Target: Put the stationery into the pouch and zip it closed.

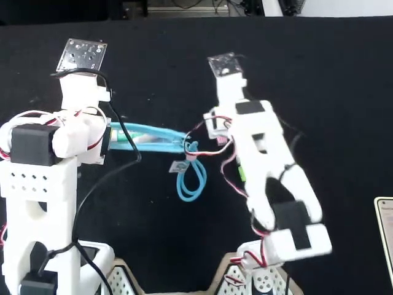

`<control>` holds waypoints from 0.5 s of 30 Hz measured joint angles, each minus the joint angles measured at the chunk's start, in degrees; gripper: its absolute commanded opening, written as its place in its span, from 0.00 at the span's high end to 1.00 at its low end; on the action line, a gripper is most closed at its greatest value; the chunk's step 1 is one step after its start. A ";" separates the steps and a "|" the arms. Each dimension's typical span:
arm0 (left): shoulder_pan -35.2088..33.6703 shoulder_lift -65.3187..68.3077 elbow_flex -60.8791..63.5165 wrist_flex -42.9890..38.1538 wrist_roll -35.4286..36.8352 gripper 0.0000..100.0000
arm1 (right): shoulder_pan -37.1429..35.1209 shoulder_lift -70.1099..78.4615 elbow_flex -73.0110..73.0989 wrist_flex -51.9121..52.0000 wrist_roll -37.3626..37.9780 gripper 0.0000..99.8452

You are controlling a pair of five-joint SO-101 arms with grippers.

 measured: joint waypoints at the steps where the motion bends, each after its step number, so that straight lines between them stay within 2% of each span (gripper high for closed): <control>1: 0.00 0.00 0.00 0.00 0.00 0.97 | -0.35 1.58 -1.32 0.00 0.00 0.86; 12: 0.00 0.00 0.00 0.00 0.00 0.97 | -0.35 22.24 -18.20 0.00 0.00 0.86; 15: 0.00 0.00 0.00 0.00 0.00 0.97 | -0.62 27.08 -21.19 -0.09 0.00 0.92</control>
